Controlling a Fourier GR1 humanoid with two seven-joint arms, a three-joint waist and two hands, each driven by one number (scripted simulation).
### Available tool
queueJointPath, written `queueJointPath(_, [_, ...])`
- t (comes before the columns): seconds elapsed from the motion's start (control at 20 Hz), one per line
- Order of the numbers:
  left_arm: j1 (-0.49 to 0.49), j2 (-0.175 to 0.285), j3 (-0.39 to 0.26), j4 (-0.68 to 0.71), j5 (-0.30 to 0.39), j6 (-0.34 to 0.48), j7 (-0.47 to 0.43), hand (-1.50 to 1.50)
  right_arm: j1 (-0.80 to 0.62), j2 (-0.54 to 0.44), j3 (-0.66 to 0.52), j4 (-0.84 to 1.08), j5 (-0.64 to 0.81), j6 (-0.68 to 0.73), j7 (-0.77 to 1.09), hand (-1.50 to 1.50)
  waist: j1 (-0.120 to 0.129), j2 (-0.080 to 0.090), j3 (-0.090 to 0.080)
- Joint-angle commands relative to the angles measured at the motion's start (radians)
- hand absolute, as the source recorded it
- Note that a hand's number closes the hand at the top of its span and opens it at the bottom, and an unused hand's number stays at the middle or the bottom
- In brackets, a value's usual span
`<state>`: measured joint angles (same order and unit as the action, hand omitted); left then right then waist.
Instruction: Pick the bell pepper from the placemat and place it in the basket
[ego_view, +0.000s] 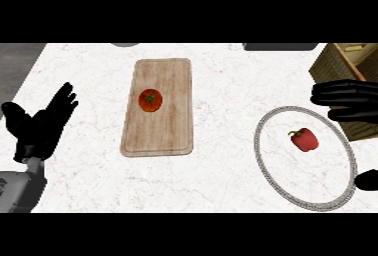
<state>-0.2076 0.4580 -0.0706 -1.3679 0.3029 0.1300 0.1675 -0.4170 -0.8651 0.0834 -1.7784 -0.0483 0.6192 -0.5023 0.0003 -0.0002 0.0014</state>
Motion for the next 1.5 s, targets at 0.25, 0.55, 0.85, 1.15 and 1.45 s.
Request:
queueJointPath(0.25, [-0.052, -0.012, 0.012, 0.07, -0.024, -0.029, -0.01, 0.0, -0.23, -0.179, -0.017, 0.212, 0.184, 0.12, -0.049, -1.5, 0.018, 0.008, -0.003])
queueJointPath(0.55, [-0.044, -0.029, -0.007, 0.046, -0.034, -0.029, -0.009, 0.0, -0.214, -0.315, 0.103, 0.289, 0.257, 0.189, -0.238, -1.5, 0.028, 0.012, -0.002])
queueJointPath(0.85, [-0.059, -0.017, -0.002, 0.014, -0.033, -0.025, 0.026, 0.0, -0.2, -0.366, 0.177, 0.405, 0.225, 0.151, -0.393, -1.5, 0.042, 0.015, 0.001])
queueJointPath(1.15, [-0.059, -0.014, 0.0, 0.011, -0.034, -0.038, 0.026, 0.0, -0.155, -0.351, 0.209, 0.558, 0.166, 0.038, -0.519, -1.5, 0.052, 0.021, 0.003])
queueJointPath(1.45, [-0.035, -0.044, -0.008, 0.012, -0.048, -0.028, -0.008, 0.0, -0.114, -0.293, 0.322, 0.643, 0.24, -0.101, -0.628, -1.5, 0.051, 0.019, 0.002])
